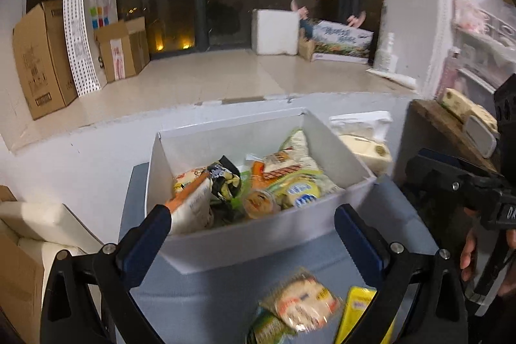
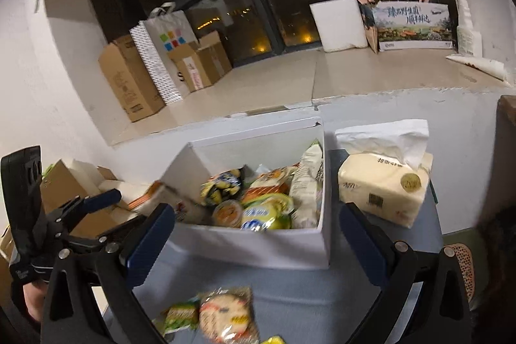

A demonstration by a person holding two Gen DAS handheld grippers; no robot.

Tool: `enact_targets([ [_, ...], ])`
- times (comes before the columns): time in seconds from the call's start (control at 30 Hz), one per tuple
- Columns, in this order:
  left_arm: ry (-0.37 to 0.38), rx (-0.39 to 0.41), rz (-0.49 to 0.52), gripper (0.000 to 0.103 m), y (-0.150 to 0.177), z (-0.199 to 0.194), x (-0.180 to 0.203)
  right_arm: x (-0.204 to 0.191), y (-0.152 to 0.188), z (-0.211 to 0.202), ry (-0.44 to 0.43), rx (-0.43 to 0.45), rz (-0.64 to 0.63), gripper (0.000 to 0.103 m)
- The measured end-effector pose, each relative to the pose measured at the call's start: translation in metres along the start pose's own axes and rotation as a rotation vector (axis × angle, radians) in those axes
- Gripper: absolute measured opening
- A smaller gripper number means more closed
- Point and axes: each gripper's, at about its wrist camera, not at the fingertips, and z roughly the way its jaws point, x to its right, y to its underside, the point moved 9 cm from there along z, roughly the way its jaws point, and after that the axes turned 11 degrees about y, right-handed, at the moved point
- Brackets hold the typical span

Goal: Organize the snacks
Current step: 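Drop the cup snack into the box with left gripper while right drops the flatbread pack in, then grasp the second round cup snack with the left gripper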

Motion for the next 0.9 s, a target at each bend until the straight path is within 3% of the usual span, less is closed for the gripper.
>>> enact_targets([
  [0.23,0.02,0.012,-0.031,0.103,0.051,-0.054,0.009,-0.028,0.03,-0.062,-0.047,0.066,-0.063,0.103],
  [0.4,-0.01,-0.046,-0.08,0.103,0.119,-0.07,0.002,-0.044,0.081,-0.091,-0.06,0.085,-0.098,0.103],
  [0.57,-0.03,-0.14,-0.14,0.103,0.184,-0.056,-0.003,-0.048,0.126,-0.096,-0.048,0.059,-0.07,0.103],
  [0.7,-0.034,-0.16,-0.187,0.103,0.21,-0.041,-0.004,-0.051,0.16,-0.094,-0.033,0.018,-0.068,0.103],
  [0.9,-0.063,-0.207,-0.253,0.103,0.233,-0.008,-0.011,-0.047,0.173,-0.101,0.001,0.032,-0.069,0.103],
])
